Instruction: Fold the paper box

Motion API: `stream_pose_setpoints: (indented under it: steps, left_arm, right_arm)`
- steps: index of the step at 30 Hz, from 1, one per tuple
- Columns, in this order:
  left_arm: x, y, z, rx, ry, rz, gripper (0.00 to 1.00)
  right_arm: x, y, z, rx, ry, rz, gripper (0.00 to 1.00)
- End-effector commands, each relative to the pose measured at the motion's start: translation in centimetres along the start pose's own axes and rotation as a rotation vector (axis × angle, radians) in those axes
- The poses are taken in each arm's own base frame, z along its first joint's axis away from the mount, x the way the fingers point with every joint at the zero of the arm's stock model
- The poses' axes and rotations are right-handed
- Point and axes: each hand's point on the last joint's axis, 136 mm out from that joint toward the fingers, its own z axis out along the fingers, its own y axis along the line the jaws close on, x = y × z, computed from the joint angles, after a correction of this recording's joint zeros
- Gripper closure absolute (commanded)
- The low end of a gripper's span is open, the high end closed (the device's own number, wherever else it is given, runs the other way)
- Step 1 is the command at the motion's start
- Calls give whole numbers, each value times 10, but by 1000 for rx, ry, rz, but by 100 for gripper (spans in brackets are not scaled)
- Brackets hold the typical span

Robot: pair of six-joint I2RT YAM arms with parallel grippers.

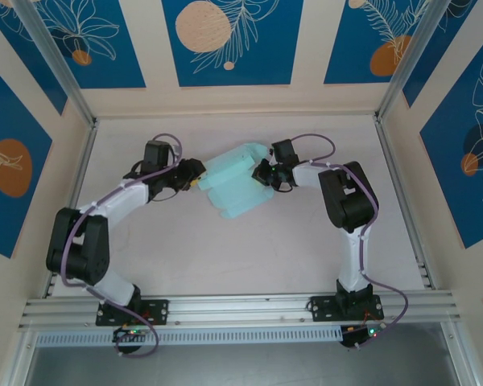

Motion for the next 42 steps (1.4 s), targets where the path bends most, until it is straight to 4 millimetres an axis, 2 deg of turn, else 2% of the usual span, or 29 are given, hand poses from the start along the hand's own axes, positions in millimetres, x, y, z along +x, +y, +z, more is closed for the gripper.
stream_pose_setpoints:
  steps: [1, 5, 8, 10, 13, 15, 17, 21, 26, 29, 33, 38, 42]
  left_arm:
    - [-10, -30, -33, 77, -93, 68, 52]
    - [-16, -53, -66, 77, -184, 200, 47]
    - [-35, -64, -85, -38, -251, 405, 39]
    - [-54, -69, -88, -147, -264, 578, 34]
    - [-78, -64, -67, -328, -111, 814, 22]
    - [-90, -59, -40, -385, 43, 941, 12]
    - [-99, -54, -14, -394, 172, 1012, 10]
    - [-121, -43, 25, -380, 291, 1032, 9]
    - [-137, -23, 61, -341, 318, 1060, 0]
    - [-143, -7, 78, -292, 325, 1031, 0]
    - [-150, 15, 89, -262, 342, 993, 1]
    - [-143, 37, 97, -229, 401, 960, 5]
    - [-138, 46, 102, -224, 433, 965, 9]
  right_arm:
    - [17, -22, 13, 51, 60, 21, 100]
    - [19, -22, 17, 62, 72, 13, 100]
    - [21, -25, 20, 74, 79, 11, 100]
    - [21, -25, 20, 78, 79, 10, 100]
    - [22, -25, 18, 93, 85, 2, 100]
    - [23, -24, 18, 99, 91, -5, 100]
    - [24, -24, 18, 107, 94, -13, 100]
    - [26, -24, 18, 126, 105, -31, 100]
    - [28, -23, 19, 135, 116, -39, 100]
    - [28, -22, 19, 142, 116, -47, 100]
    - [28, -18, 19, 147, 116, -57, 100]
    - [27, -19, 17, 160, 110, -61, 100]
    - [27, -18, 16, 158, 105, -59, 100]
